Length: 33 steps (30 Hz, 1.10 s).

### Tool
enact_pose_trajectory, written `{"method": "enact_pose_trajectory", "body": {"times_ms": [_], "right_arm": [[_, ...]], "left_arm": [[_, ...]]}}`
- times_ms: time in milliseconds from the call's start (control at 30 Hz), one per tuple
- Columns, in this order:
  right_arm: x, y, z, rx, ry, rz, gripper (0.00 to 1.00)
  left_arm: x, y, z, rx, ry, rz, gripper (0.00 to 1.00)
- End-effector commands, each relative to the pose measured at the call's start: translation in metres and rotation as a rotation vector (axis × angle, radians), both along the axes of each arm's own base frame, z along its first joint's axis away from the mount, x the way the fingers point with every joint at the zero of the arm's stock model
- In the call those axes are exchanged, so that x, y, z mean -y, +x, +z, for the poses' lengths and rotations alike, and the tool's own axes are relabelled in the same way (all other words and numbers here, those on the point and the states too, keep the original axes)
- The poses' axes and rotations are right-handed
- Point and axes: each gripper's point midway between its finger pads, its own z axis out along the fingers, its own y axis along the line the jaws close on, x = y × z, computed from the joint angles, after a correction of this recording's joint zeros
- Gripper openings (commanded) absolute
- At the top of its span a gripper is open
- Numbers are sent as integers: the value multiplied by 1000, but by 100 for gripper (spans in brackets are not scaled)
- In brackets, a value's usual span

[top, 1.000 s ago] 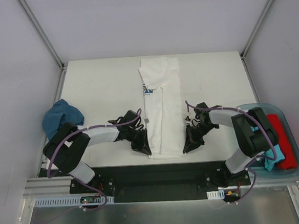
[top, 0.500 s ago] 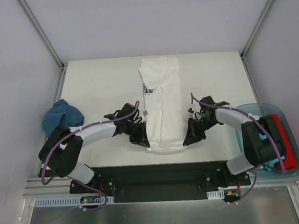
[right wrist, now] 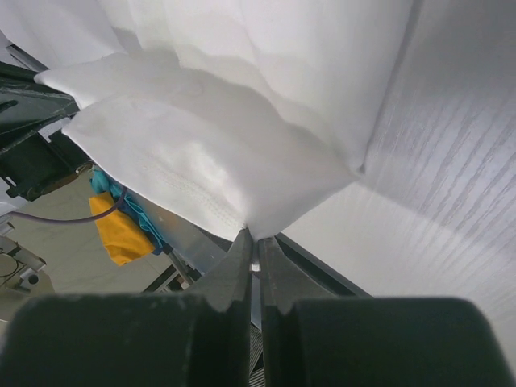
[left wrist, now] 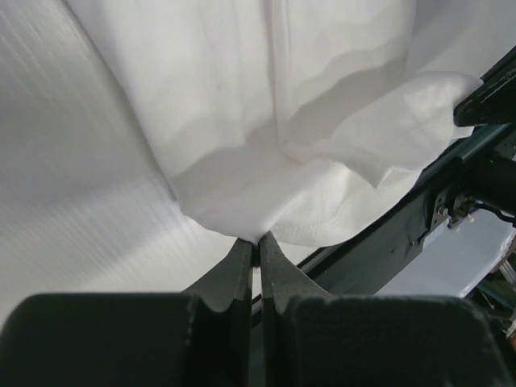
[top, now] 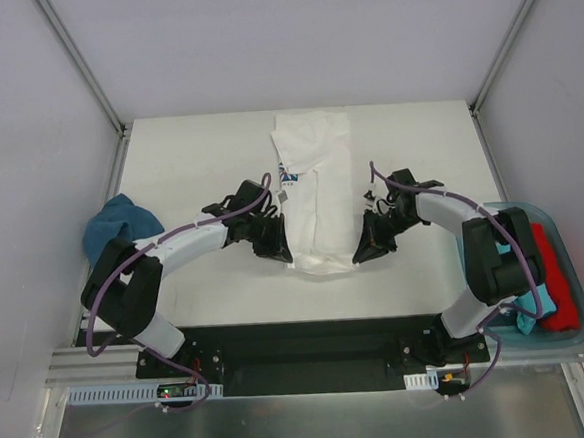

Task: Roll the t-shirts
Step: Roll the T-shirt to the center of the board.

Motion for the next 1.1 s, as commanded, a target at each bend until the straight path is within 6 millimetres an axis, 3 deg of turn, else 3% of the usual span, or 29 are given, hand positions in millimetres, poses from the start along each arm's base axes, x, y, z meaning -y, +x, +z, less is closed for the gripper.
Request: {"method": "enact_pose_trajectory", "body": {"times_ms": [0,300,500,533,567,667,767,833,933,967,1033,1067], "right_arm": [[0,24,1,43,-5,0,1],[-1,48,-8,60,-22,-4,0],[-3,53,-13,48,-17,-3,3],[-4,55,-12,53,-11,-3,7],[-5,57,-11,59,-8,-1,10],[1,67,1,135,-34,20,30],[12,80,25,247,-37,60,38],[19,82,38,344,-38,147,38],[23,72,55,425,-29,252,38],[25,67,59,464,-26,300,38],[23,58,56,483,-20,346,38],[24,58,55,502,-26,361,37]], "left_arm": [[-6,26,0,54,45,20,0],[-11,35,-11,36,91,44,0],[-17,41,-11,57,120,62,2],[-17,43,-10,67,123,64,5],[-19,45,-7,80,128,62,18],[-28,52,2,132,166,67,40],[-34,51,17,203,157,8,51],[-37,42,21,240,137,-62,53],[-29,12,31,324,4,-311,51],[-24,-1,43,410,-76,-449,52],[-23,-14,38,548,-103,-617,52],[-19,-22,47,606,-157,-681,48]]}}
